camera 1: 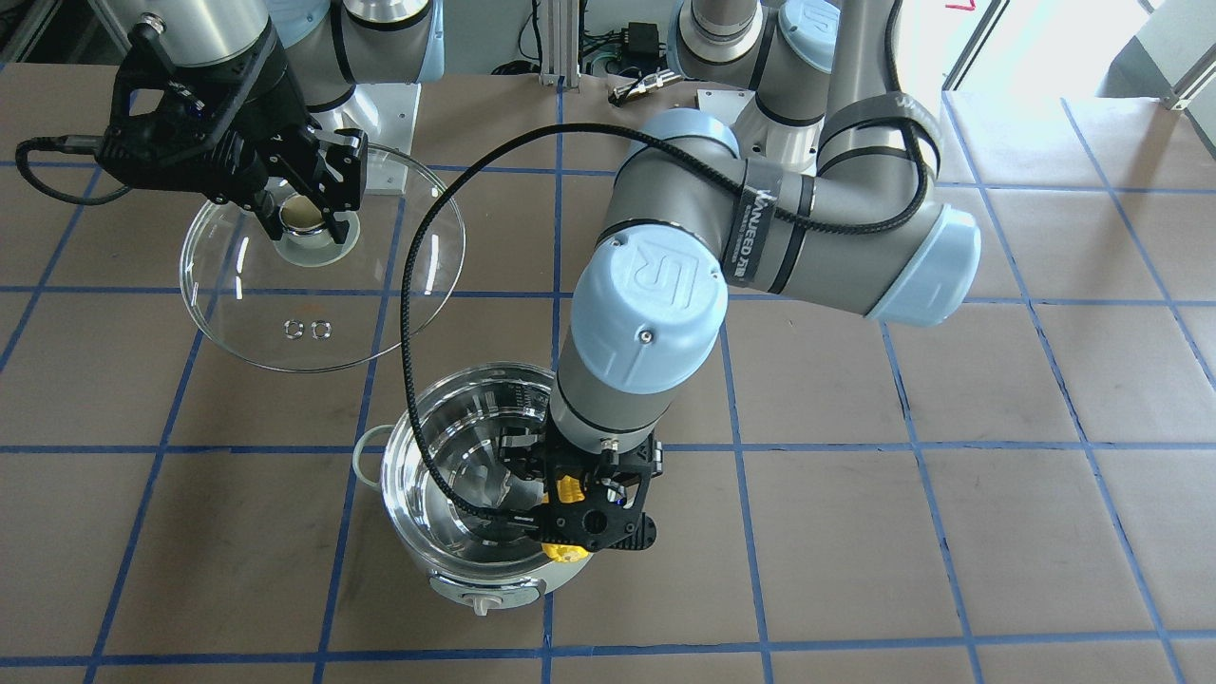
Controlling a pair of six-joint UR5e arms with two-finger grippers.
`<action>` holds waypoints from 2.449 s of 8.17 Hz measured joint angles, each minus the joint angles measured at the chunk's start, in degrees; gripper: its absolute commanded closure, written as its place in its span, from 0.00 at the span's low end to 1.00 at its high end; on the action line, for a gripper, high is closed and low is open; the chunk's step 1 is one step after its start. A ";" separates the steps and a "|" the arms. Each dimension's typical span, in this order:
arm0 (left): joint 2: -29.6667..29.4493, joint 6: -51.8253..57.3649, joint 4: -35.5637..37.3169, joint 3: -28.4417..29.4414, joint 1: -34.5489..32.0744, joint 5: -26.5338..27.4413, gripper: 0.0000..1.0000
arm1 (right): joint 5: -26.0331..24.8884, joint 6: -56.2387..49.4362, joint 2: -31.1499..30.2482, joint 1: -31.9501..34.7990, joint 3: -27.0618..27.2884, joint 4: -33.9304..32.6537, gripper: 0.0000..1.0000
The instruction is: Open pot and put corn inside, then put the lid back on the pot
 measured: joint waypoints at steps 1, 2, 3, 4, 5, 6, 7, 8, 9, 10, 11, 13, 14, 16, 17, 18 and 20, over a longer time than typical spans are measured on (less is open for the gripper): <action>-2.00 -1.22 1.15 1.04 -0.83 -0.08 0.94 | -0.02 -0.04 -0.03 -0.02 0.02 0.04 0.64; -3.30 -1.91 1.85 1.43 -1.20 -0.12 0.92 | -0.01 -0.06 -0.08 -0.04 0.04 0.06 0.65; -4.12 -2.27 2.08 1.45 -1.45 -0.14 0.78 | 0.02 -0.08 -0.09 -0.04 0.10 0.07 0.65; -4.58 -2.68 2.00 1.39 -1.89 -0.15 0.77 | 0.02 -0.11 -0.08 -0.04 0.11 0.08 0.65; -4.85 -3.51 1.60 1.36 -2.70 -0.11 0.76 | -0.01 -0.15 -0.09 -0.04 0.13 0.11 0.65; -4.84 -3.97 0.17 1.36 -3.58 -0.09 0.69 | -0.09 -0.31 -0.10 -0.04 0.13 0.10 0.65; -4.92 -4.23 -1.02 1.35 -4.21 -0.11 0.46 | -0.28 -0.77 -0.08 -0.04 0.14 0.09 0.65; -4.94 -4.44 -1.69 1.31 -4.77 -0.13 0.42 | -0.40 -1.07 -0.07 -0.04 0.18 0.08 0.65; -4.94 -4.77 -1.79 1.22 -5.16 -0.11 0.42 | -0.46 -1.22 -0.08 -0.04 0.17 0.08 0.64; -4.95 -5.34 -1.75 1.13 -5.35 -0.09 0.31 | -0.52 -1.27 -0.10 -0.04 0.19 0.07 0.65; -4.81 -5.96 -1.70 1.10 -5.42 -0.10 0.28 | -0.56 -1.29 -0.11 -0.04 0.21 0.07 0.65; -4.10 -6.46 -1.60 1.05 -5.46 -0.12 0.23 | -0.58 -1.30 -0.12 -0.04 0.27 0.14 0.64; -3.72 -6.46 -1.58 1.05 -5.47 -0.14 0.22 | -0.58 -1.31 -0.12 -0.04 0.29 0.15 0.64; -2.38 -6.33 -1.84 1.01 -5.50 -0.14 0.20 | -0.58 -1.30 -0.12 -0.04 0.31 0.19 0.65; -0.70 -5.99 -2.26 0.68 -5.40 -0.04 0.19 | -0.58 -1.30 -0.12 -0.04 0.31 0.19 0.64; 1.58 -5.32 -3.16 0.04 -4.91 0.01 0.16 | -0.58 -1.30 -0.12 -0.04 0.32 0.17 0.64; 6.49 -1.75 -4.84 -2.06 -1.57 0.13 0.13 | -0.58 -1.31 -0.11 0.00 0.26 0.05 0.64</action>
